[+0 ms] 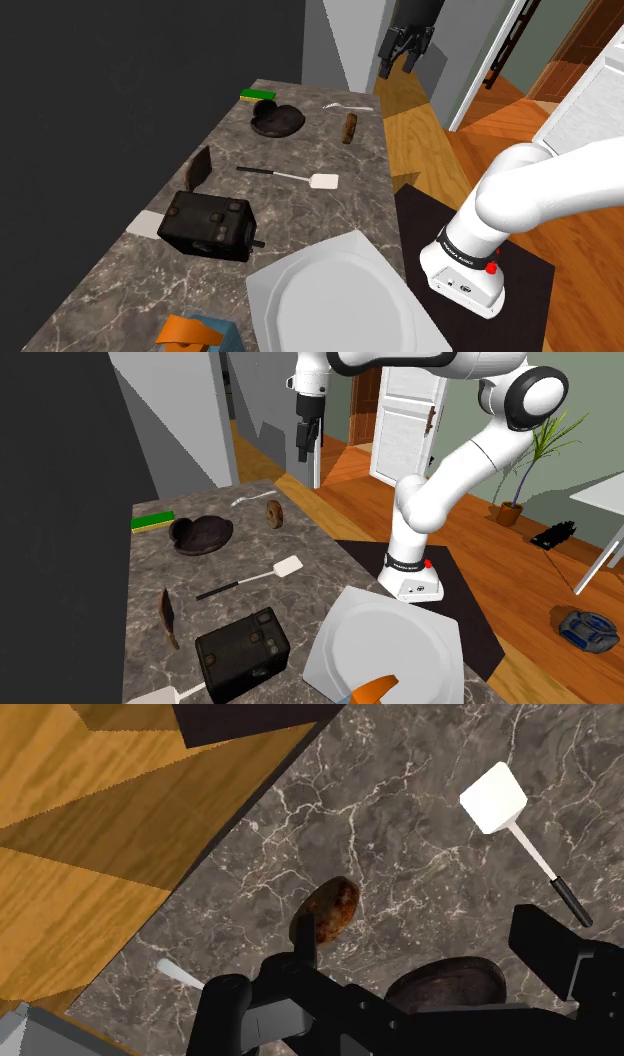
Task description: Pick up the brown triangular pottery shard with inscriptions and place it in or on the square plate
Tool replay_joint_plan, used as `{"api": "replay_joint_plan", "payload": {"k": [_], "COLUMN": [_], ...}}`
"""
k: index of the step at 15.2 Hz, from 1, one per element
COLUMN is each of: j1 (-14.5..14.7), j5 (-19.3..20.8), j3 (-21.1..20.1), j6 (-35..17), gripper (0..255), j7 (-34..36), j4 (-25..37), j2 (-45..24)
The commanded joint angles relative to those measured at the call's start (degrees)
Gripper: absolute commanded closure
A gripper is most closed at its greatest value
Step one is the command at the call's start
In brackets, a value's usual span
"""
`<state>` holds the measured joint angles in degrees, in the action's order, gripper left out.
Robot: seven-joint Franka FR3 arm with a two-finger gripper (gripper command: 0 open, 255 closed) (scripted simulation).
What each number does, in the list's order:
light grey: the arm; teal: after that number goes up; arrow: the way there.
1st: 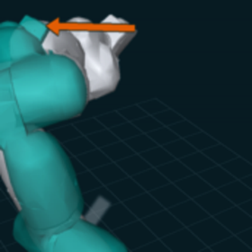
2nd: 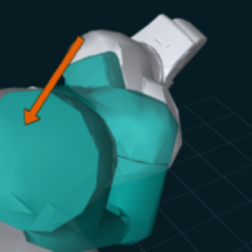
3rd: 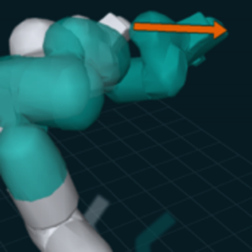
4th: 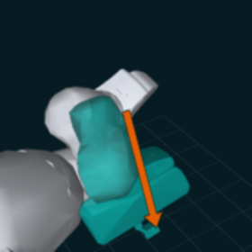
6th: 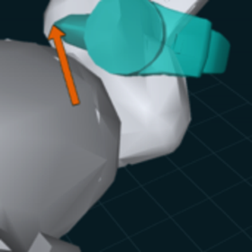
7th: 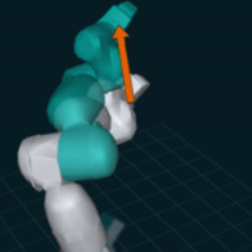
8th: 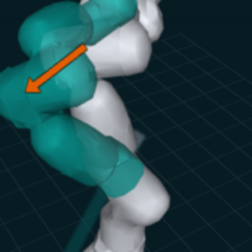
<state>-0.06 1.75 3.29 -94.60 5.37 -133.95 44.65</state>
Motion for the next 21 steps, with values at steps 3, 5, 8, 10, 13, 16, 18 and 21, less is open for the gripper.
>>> {"api": "replay_joint_plan", "payload": {"k": [3,5,8,10,13,16,18,21], "j1": [0.31,0.63,1.09,1.32,1.48,1.29,0.97,0.26], "j5": [-1.6,-3.19,-5.43,-6.75,-8.33,-9.29,-9.47,-8.85], "j3": [-2.81,-5.65,-9.91,-12.75,-16.99,-21.24,-24.05,-28.2], "j6": [-1.49,-3.07,-5.61,-7.39,-10.12,-12.83,-14.57,-16.99], "gripper": [0,0,0,0,0,0,0,0], "j7": [4.26,8.5,14.83,19.04,25.36,31.73,36.06,42.78], "j4": [-1.24,-2.12,-2.71,-2.63,-1.79,-0.09,1.51,4.59], "j2": [-0.27,-0.96,-2.81,-4.57,-7.95,-12.16,-15.39,-20.85]}}
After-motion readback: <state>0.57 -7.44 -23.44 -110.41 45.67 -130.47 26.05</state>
